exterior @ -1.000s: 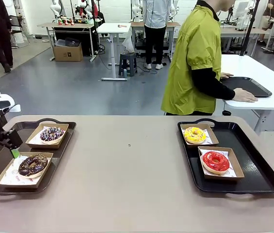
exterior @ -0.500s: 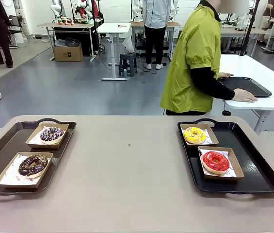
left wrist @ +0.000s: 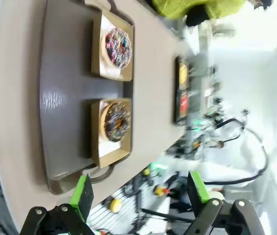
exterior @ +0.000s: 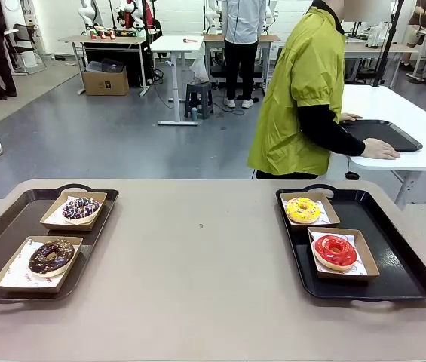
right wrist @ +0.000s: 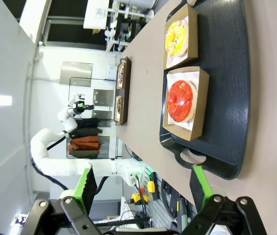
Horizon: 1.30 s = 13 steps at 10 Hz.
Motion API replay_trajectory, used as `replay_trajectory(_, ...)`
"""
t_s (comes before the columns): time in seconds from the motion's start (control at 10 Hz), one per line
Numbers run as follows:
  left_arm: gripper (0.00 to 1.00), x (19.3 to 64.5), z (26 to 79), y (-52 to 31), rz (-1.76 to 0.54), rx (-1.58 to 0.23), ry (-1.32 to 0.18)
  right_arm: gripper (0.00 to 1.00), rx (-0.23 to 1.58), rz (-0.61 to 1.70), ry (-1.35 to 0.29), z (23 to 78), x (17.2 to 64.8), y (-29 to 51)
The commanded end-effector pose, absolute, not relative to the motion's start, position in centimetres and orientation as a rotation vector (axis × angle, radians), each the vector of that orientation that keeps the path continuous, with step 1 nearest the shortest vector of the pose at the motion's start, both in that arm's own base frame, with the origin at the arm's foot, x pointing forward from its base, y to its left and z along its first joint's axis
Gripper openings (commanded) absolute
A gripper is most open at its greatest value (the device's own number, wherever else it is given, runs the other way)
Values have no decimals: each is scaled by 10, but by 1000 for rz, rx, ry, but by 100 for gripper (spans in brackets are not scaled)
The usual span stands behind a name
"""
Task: Individually package the donuts and arrange them on the tray.
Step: Place the picked Paper togo box on the Handle tray.
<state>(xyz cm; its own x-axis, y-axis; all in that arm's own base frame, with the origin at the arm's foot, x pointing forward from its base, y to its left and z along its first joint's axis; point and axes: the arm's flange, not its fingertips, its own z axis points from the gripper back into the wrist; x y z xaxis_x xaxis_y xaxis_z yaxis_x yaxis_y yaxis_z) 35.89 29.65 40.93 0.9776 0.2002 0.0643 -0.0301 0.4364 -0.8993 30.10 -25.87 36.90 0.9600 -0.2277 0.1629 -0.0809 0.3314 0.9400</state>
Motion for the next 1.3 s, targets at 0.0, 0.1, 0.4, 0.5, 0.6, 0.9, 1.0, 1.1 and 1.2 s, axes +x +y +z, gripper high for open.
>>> replay_trajectory(0.0, 100, 363, 406, 331, 163, -1228, -212, 100, 1242, -100, -292, 372, 300, -258)
replay_trajectory(0.1, 100, 357, 404, 338, 146, -1256, -214, 100, 1242, -100, -292, 372, 300, -258)
replay_trajectory(0.4, 100, 355, 401, 314, 179, -1180, -181, 100, 1242, -100, -292, 372, 300, -258)
replay_trajectory(0.5, 100, 355, 401, 314, 179, -1180, -181, 100, 1242, -100, -292, 372, 300, -258)
replay_trajectory(0.6, 100, 355, 401, 314, 179, -1180, -181, 100, 1242, -100, -292, 372, 300, -258)
replay_trajectory(0.9, 100, 355, 401, 314, 179, -1180, -181, 100, 1242, -100, -292, 372, 300, -258)
replay_trajectory(1.0, 100, 355, 401, 314, 179, -1180, -181, 100, 1242, -100, -292, 372, 300, -258)
replay_trajectory(1.1, 100, 355, 401, 314, 179, -1180, -181, 100, 1242, -100, -292, 372, 300, -258)
replay_trajectory(1.2, 100, 355, 401, 314, 179, -1180, -181, 100, 1242, -100, -292, 372, 300, -258)
